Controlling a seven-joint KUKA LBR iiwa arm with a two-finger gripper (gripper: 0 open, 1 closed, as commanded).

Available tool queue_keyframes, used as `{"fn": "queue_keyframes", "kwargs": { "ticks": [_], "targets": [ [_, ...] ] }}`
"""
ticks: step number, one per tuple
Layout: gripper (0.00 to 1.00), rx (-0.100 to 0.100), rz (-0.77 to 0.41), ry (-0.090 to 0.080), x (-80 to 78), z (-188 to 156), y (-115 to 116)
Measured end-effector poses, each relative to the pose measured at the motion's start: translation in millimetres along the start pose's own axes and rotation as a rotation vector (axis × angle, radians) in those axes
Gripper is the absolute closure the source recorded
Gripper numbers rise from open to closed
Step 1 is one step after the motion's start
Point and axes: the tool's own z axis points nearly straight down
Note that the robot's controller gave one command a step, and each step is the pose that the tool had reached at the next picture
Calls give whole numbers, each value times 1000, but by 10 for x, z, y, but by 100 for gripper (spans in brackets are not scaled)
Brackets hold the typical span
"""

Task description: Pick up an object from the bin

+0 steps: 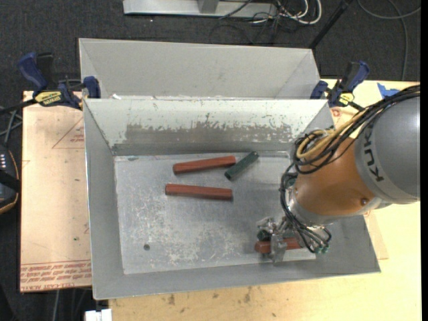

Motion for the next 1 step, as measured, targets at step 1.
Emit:
{"fn": "queue_keyframes", "kwargs": {
  "ticks": [1],
  "targets": [
    [100,0,0,-1,-1,-140,1]
  ]
}}
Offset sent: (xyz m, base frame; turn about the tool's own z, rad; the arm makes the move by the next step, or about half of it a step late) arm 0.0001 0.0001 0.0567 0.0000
